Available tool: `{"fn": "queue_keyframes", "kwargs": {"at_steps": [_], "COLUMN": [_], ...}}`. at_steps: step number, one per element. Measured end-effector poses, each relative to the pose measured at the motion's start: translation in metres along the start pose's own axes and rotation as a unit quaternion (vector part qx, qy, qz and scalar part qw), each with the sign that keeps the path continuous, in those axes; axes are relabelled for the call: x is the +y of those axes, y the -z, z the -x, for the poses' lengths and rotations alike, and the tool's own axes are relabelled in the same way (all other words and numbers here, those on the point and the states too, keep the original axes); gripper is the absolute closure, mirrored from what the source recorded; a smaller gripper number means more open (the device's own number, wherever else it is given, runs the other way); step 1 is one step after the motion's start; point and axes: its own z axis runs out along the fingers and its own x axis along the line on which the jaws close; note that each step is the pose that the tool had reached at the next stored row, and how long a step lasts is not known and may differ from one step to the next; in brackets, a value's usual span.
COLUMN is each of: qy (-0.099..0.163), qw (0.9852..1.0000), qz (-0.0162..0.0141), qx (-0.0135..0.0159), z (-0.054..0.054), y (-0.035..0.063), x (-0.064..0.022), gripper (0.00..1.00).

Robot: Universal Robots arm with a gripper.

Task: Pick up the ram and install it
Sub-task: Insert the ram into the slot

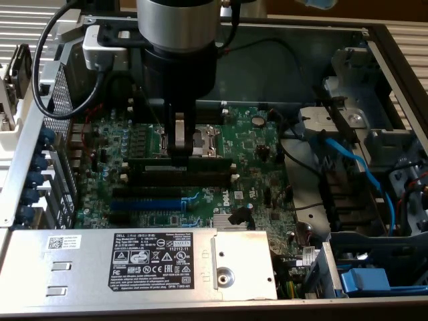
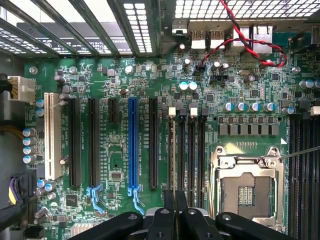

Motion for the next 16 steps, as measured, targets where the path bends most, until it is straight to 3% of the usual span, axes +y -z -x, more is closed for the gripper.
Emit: {"fn": "queue_keyframes", "kwargs": {"at_steps": [16], "qy": [-0.005], "qw": [1.0], "qz": [0.0001], "qx": [0.0001], "z": [0.0001], "y": [-0.0016], "x": [0.0001], "gripper": [0.88]}}
